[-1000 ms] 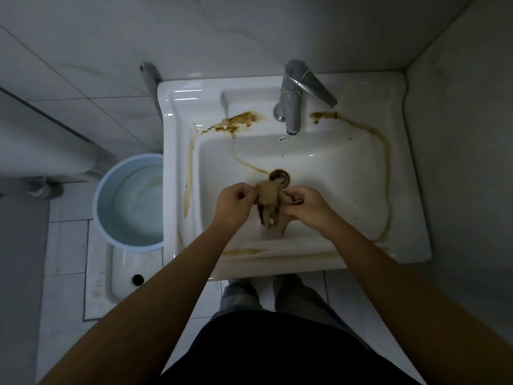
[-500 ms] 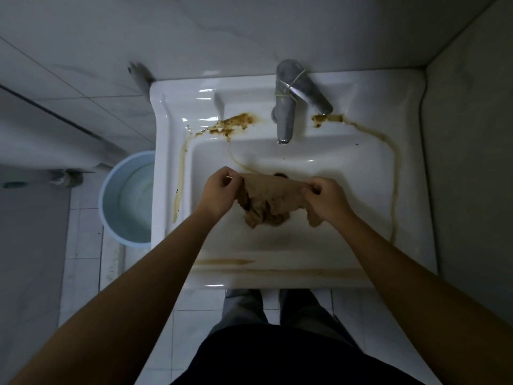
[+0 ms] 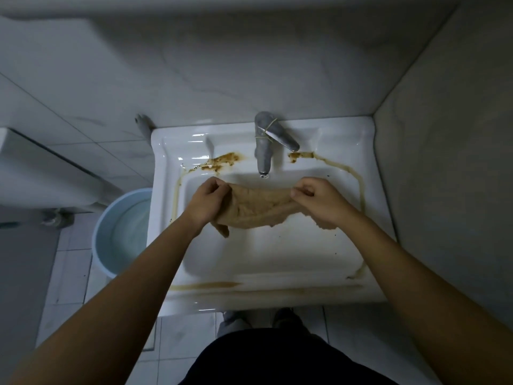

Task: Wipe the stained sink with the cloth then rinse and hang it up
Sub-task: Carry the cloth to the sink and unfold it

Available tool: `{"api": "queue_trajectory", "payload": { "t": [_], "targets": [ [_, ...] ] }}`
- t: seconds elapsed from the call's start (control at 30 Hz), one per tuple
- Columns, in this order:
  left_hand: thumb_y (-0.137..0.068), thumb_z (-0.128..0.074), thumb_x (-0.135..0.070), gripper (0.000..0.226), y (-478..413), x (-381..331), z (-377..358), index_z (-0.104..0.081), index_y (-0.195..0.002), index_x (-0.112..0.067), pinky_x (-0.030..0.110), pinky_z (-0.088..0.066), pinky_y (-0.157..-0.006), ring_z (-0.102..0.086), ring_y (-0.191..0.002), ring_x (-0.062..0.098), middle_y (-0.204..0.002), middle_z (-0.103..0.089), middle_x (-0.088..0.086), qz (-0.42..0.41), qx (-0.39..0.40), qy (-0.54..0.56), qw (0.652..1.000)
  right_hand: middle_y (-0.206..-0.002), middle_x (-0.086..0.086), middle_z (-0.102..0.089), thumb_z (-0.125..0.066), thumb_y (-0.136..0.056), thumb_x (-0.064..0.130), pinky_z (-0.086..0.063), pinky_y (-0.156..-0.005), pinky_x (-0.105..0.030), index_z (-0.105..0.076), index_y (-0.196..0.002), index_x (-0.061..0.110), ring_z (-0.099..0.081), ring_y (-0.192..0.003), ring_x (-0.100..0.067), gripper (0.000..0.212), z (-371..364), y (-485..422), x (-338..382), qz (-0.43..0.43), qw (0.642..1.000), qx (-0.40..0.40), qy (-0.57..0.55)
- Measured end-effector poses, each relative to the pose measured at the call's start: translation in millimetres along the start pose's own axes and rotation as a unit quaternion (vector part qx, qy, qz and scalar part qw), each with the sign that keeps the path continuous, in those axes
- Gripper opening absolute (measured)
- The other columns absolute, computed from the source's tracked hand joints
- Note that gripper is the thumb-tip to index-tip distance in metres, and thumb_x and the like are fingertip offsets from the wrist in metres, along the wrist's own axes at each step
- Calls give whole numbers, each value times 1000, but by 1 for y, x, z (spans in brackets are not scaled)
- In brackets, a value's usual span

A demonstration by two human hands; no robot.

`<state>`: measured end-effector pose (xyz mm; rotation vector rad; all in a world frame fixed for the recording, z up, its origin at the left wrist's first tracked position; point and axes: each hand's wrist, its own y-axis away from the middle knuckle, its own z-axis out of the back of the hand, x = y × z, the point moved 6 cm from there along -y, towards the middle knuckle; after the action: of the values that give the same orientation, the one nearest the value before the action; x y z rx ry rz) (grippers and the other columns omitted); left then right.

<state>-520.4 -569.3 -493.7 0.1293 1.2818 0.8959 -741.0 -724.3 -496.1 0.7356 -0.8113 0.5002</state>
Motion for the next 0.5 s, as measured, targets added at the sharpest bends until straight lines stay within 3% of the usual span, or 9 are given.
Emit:
{"api": "queue_trajectory", "payload": {
  "t": [0.07,0.17,0.23,0.33,0.5],
  "targets": [
    [-97,-58,-38,17,4,7,-5,-57,-109,-26,25,-53,-66,-68,-95,23,-104,-68,0,9,37,1,999,-80,-13,-64,-61,-85,26,-48,-68,-35,-63,-88,8,-60,-71,-21,19,-4,2,4,19,999,26,9],
    [-87,-75,-28,53,15,22,-19,-46,-130,-35,17,-54,-62,-68,-88,17,-104,-64,-2,-21,106,-31,994,-82,1,-70,-63,-86,13,-52,-74,-31,-72,-89,13,-65,-80,-14,9,-14,6,4,34,999,28,24],
    [-79,-83,-25,66,21,29,-30,-45,-133,-33,26,-56,-72,-65,-92,19,-104,-62,-3,-71,126,-119,982,-76,5,-67,-64,-88,13,-49,-72,-30,-72,-85,16,-61,-75,-10,9,-21,9,2,40,998,24,32],
    [-78,-82,-27,44,26,35,-37,-61,-116,-28,35,-51,-87,-61,-100,24,-106,-62,-3,-125,97,-235,959,-72,7,-63,-63,-92,16,-46,-70,-33,-69,-80,20,-58,-72,-12,14,-27,14,1,55,998,20,37],
    [-91,-71,-28,14,33,33,-25,-76,-104,-28,34,-54,-78,-62,-85,15,-100,-62,-2,-175,60,-201,962,-78,-7,-70,-60,-95,26,-53,-76,-43,-73,-84,13,-65,-78,-25,22,-24,25,-7,47,997,15,55]
  ]
}}
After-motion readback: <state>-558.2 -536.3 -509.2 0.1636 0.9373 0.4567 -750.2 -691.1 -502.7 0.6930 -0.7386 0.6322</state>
